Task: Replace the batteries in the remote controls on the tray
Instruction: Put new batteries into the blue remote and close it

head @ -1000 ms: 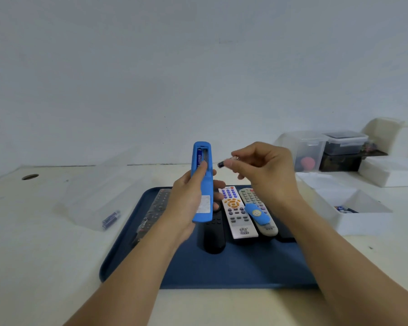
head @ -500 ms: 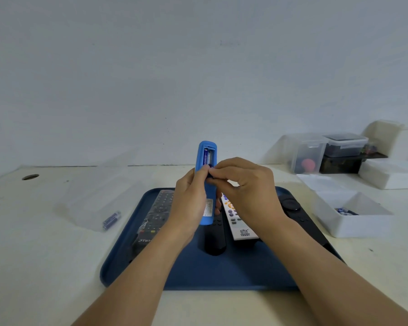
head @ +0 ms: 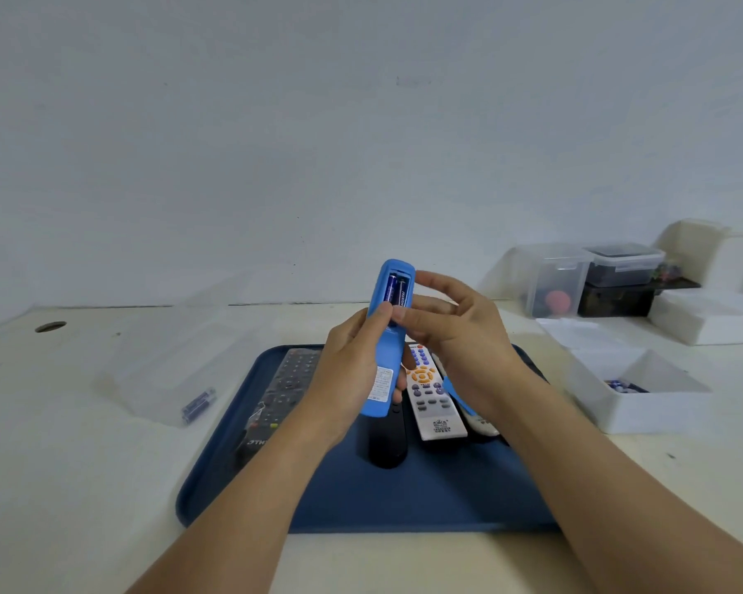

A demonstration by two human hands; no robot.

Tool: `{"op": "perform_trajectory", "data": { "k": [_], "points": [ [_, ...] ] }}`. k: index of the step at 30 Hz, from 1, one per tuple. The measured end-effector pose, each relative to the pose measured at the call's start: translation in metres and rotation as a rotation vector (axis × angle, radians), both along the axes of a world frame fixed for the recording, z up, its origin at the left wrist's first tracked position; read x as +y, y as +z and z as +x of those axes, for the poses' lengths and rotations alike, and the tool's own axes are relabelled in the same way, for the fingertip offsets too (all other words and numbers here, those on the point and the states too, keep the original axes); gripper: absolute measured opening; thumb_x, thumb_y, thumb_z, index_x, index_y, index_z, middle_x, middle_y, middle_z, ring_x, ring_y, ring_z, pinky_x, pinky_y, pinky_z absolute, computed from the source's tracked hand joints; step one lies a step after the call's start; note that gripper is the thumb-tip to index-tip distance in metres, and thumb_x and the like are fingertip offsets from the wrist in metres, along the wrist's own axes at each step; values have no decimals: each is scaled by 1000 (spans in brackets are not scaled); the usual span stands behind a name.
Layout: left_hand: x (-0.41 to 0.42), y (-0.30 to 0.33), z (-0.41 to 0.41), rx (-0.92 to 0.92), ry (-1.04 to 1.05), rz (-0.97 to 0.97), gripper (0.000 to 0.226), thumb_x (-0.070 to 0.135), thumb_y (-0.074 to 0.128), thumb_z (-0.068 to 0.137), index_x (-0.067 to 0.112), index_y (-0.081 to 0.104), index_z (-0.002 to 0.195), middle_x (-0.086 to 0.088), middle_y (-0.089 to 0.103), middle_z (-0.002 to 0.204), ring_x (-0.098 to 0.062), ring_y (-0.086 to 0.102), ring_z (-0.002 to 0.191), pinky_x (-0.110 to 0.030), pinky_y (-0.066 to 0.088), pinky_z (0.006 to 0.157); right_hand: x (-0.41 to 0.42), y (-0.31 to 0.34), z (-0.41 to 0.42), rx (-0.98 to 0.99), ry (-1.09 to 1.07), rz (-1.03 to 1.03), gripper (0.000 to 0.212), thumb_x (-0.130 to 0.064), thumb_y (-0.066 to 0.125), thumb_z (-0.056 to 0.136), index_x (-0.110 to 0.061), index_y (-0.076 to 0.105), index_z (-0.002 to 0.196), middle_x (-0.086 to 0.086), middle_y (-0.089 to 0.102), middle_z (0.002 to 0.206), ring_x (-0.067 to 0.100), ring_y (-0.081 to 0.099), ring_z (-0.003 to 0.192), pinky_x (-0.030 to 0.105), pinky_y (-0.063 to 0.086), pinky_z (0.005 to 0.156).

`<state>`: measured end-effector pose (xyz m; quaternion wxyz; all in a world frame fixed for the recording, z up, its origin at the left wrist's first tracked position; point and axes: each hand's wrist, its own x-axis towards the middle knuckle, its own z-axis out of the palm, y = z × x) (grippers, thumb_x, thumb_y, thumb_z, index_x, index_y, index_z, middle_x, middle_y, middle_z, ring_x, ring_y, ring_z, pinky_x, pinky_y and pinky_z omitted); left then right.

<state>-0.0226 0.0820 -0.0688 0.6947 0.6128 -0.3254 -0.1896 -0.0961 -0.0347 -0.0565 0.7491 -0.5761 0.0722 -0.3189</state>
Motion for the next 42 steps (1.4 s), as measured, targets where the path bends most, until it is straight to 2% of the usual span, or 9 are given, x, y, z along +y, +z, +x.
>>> {"op": "perform_trajectory", "data": {
  "k": [4, 11, 16, 20, 28, 32, 37, 39, 42],
  "points": [
    [0, -3, 0, -21, -26, 25, 20, 33, 51, 104, 19, 63, 110, -4, 64, 61, -18, 59, 49, -29, 50, 48, 4, 5, -4, 25, -36, 32, 29, 1, 77, 80, -3, 70, 108, 14, 77, 95, 25, 75, 78, 30, 60, 63],
    [-3, -6, 1, -167, 37, 109, 21, 37, 50, 105, 20, 61, 104, -11, 67, 65, -22, 63, 50, -31, 54, 47, -4, 4, -2, 152, -191, -299, 16, -20, 77, 87, -12, 74, 101, 2, 79, 84, 15, 75, 76, 28, 58, 68],
    [0, -6, 4, -116, 73, 136, 20, 32, 50, 106, 14, 60, 106, -14, 72, 67, -24, 65, 50, -30, 53, 46, -44, 16, -23, 609, -256, -708, 50, -54, 51, 98, -12, 75, 86, 2, 76, 77, 20, 73, 72, 34, 56, 70],
    [-1, -6, 7, -98, 60, 141, 16, 24, 52, 105, 10, 59, 105, -14, 73, 70, -22, 67, 53, -31, 55, 48, -49, 8, -27, 927, -191, -1118, 24, -41, 80, 80, -20, 76, 88, -4, 72, 87, 12, 65, 82, 31, 56, 75],
    [1, -5, 8, -77, 23, 144, 13, 23, 47, 106, 19, 59, 106, -8, 65, 62, -21, 58, 50, -30, 51, 47, -47, 5, -24, 952, -63, -1154, 32, -30, 85, 76, -21, 77, 106, -15, 63, 87, 9, 61, 86, 24, 48, 76],
    [1, -5, 7, -77, 11, 143, 13, 23, 47, 106, 21, 60, 106, -9, 64, 61, -22, 58, 50, -30, 50, 47, -49, 8, -26, 801, -61, -953, 16, -15, 83, 77, -20, 80, 92, -4, 72, 79, 10, 64, 77, 27, 55, 70],
    [0, -4, 5, -108, 1, 161, 15, 24, 47, 106, 26, 63, 107, -11, 66, 62, -23, 59, 50, -31, 51, 48, -44, 21, -26, 145, 88, -74, 16, 0, 64, 92, -4, 67, 108, 2, 67, 73, 10, 63, 63, 18, 57, 62],
    [-1, -5, 5, -118, 9, 152, 16, 25, 47, 106, 27, 62, 108, -10, 66, 62, -23, 59, 50, -31, 51, 48, -40, 22, -23, 55, 123, 41, 20, 1, 61, 94, 0, 66, 114, 7, 70, 82, 13, 69, 71, 20, 60, 69],
    [-2, -7, 5, -84, 3, 102, 20, 30, 42, 108, 21, 59, 111, -12, 66, 66, -22, 59, 52, -32, 51, 49, -35, 16, -17, 88, 46, -1, 12, -1, 67, 90, 4, 70, 101, 16, 71, 93, 18, 72, 81, 22, 59, 73]
  ]
}}
